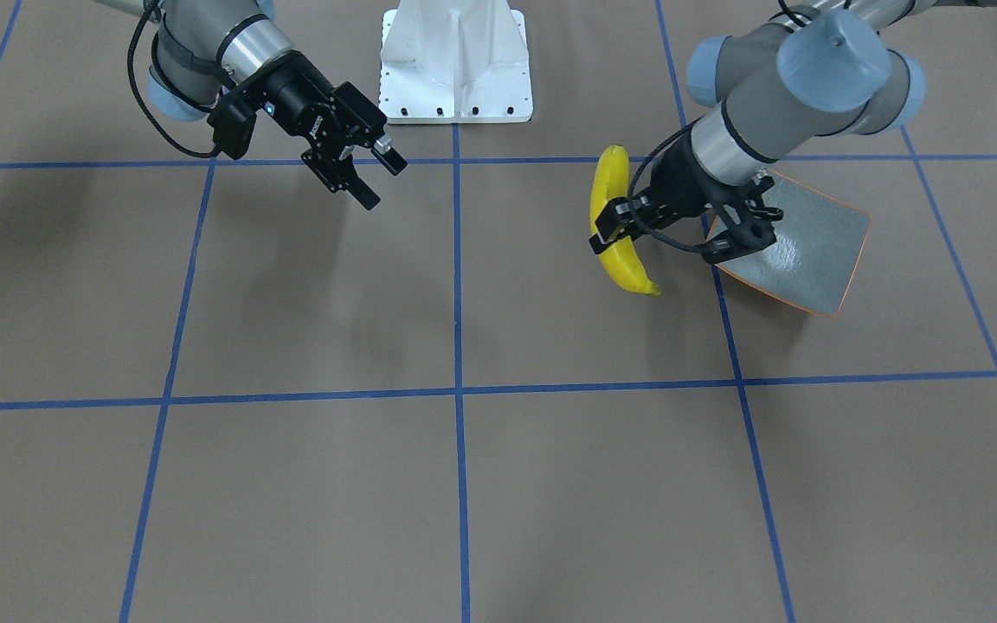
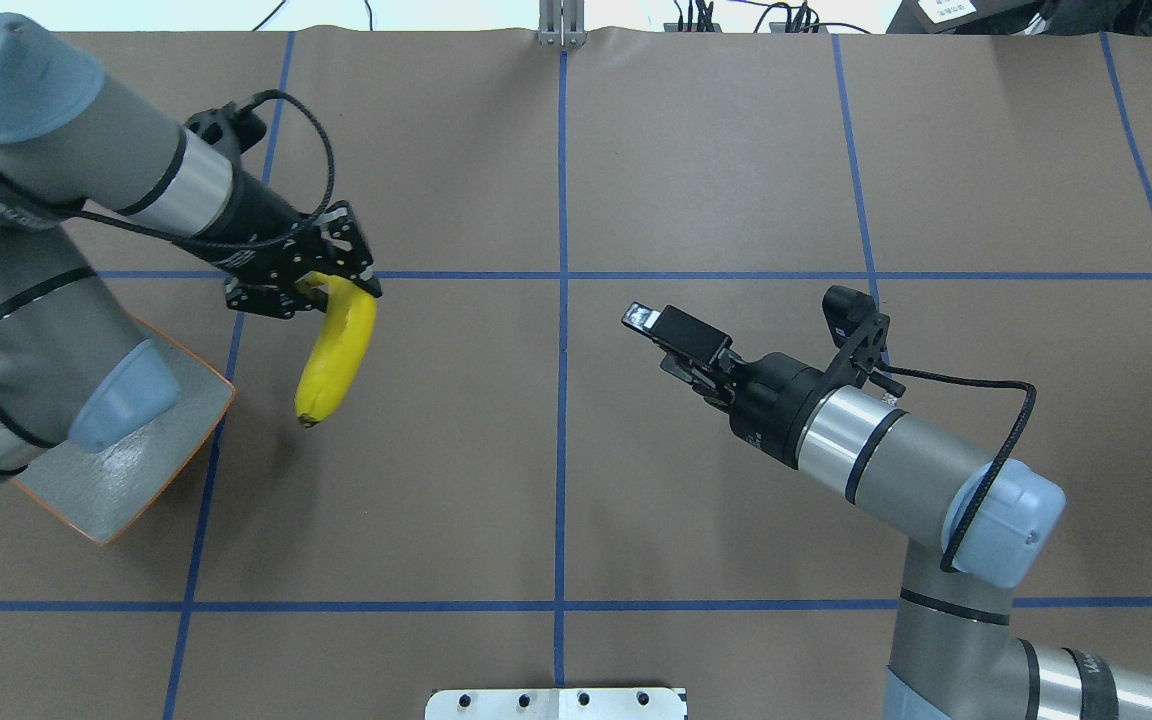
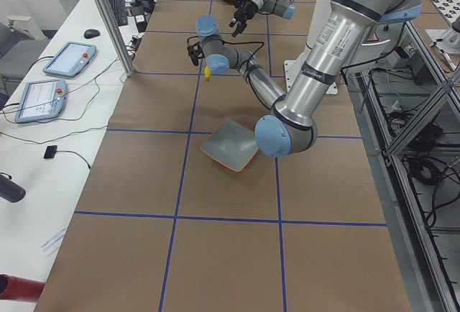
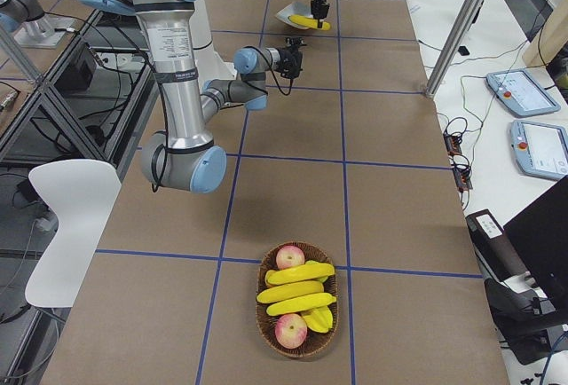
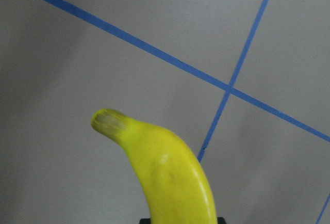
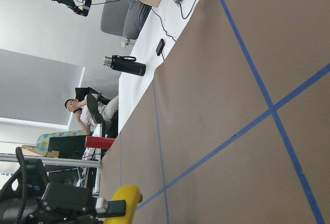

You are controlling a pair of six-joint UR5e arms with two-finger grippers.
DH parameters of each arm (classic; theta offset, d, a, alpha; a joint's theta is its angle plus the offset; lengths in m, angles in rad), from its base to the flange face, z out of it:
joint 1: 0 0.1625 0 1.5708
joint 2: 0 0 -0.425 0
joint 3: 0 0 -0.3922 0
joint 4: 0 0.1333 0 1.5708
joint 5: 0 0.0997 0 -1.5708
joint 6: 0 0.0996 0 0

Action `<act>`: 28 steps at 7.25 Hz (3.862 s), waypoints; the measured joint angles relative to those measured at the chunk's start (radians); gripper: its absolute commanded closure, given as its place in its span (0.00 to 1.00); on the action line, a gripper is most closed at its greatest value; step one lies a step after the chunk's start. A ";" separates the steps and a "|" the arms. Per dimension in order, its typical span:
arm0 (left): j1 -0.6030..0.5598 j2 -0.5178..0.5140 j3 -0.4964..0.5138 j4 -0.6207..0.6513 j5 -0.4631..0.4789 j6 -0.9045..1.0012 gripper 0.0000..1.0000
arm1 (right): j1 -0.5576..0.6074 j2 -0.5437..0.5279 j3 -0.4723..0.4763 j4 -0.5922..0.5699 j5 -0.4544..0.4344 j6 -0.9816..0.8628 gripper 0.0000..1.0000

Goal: Transfer all bananas from basket to plate

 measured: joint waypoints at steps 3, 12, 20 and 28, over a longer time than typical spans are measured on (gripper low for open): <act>-0.004 0.308 -0.129 0.004 0.173 0.289 1.00 | 0.016 -0.061 -0.001 0.008 -0.001 -0.050 0.00; 0.026 0.478 -0.109 0.008 0.352 0.434 0.18 | 0.017 -0.065 -0.047 0.013 0.000 -0.062 0.00; 0.025 0.409 -0.183 -0.003 0.278 0.407 0.01 | 0.480 -0.353 -0.103 0.107 0.567 -0.449 0.00; 0.034 0.363 -0.166 -0.003 0.282 0.342 0.01 | 1.274 -0.398 -0.478 -0.363 1.251 -1.605 0.00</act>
